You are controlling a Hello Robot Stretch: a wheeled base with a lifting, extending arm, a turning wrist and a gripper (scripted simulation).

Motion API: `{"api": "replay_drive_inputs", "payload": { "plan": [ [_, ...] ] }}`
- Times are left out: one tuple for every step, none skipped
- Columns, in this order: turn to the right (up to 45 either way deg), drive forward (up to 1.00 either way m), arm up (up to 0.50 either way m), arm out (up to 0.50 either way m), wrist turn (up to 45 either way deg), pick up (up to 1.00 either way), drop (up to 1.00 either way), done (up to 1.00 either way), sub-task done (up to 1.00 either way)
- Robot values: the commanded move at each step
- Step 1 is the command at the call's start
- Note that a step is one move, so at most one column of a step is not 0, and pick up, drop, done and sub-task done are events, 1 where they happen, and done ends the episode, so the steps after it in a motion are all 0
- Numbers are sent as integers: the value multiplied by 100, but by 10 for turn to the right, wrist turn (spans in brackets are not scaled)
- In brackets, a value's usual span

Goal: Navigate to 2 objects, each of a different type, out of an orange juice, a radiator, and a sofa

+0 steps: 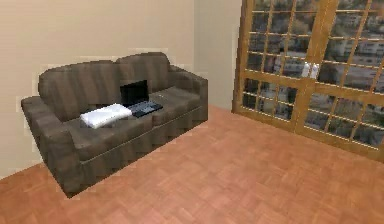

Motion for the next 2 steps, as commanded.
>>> {"api": "replay_drive_inputs", "payload": {
  "plan": [
    [-60,0,0,0,0,0,0,0,0],
    [0,25,0,0,0,0,0,0,0]
  ]
}}
